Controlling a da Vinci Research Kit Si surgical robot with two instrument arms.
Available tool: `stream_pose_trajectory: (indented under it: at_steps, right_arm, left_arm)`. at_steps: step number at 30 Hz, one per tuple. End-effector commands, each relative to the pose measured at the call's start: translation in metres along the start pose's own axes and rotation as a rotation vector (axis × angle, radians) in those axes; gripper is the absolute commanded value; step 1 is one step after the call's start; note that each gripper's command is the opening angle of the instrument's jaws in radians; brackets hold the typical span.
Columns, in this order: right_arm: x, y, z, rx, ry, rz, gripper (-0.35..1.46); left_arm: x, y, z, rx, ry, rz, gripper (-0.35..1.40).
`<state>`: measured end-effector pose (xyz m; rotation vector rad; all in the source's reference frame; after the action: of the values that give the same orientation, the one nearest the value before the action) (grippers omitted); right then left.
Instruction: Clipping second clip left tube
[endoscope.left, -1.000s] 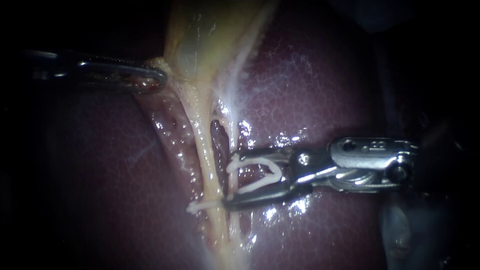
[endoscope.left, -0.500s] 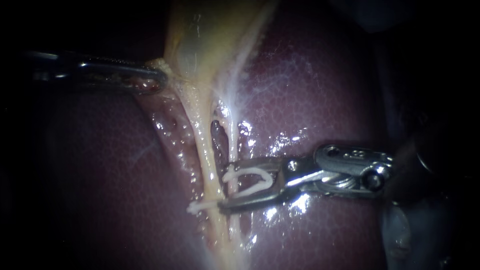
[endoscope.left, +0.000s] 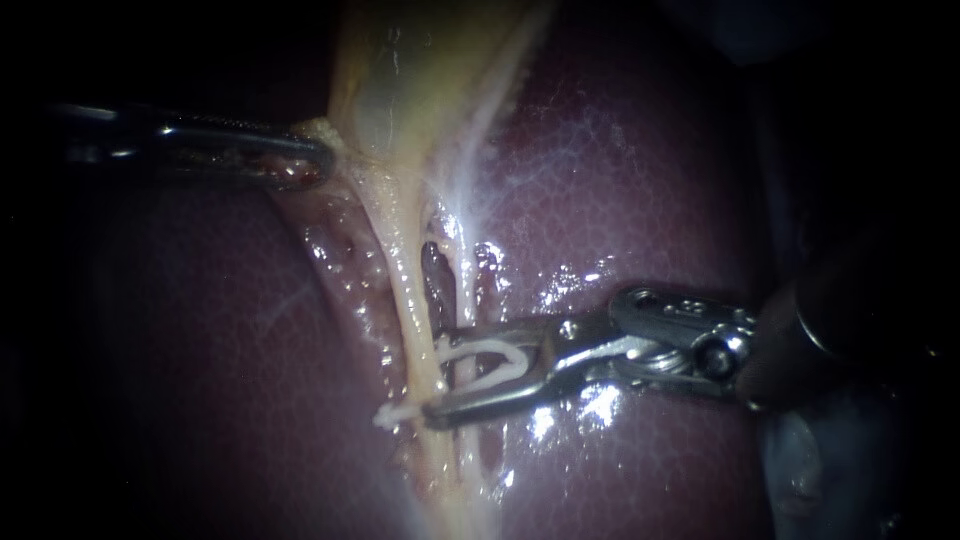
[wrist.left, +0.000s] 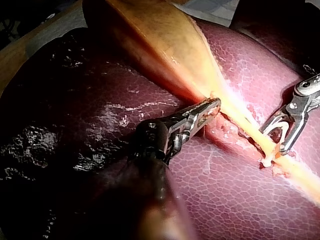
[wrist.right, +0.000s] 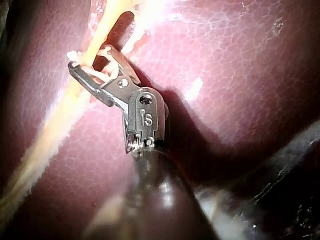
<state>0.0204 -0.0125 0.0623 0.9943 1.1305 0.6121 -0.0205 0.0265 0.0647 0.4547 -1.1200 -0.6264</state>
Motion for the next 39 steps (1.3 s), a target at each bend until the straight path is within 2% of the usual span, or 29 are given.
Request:
stream_pose_trajectory:
  at_steps: [1,9,14,27,31,39]
  right_arm:
    - [0.0001,-0.0001,0.0002,0.006,0.004,0.006,0.50]
    - [0.0010,-0.0005,0.0018,0.063,0.046,0.037,0.50]
    - [0.0015,-0.0012,0.0025,0.076,0.049,0.042,0.50]
    - [0.0043,-0.0053,0.0038,0.125,0.087,0.048,0.49]
    - [0.0045,-0.0056,0.0038,0.127,0.087,0.049,0.49]
    - [0.0047,-0.0054,0.0035,0.128,0.087,0.062,0.41]
  left_arm:
    - [0.0000,0.0000,0.0000,0.000,0.000,0.000,-0.35]
    - [0.0000,0.0000,0.0001,0.000,0.000,0.000,-0.35]
    - [0.0000,0.0000,0.0001,0.000,0.000,0.001,-0.35]
    - [0.0001,0.0000,0.0001,-0.001,0.000,0.001,-0.35]
    - [0.0001,0.0000,0.0001,-0.001,0.000,0.001,-0.35]
    - [0.0001,0.0000,0.0001,-0.001,0.000,0.001,-0.35]
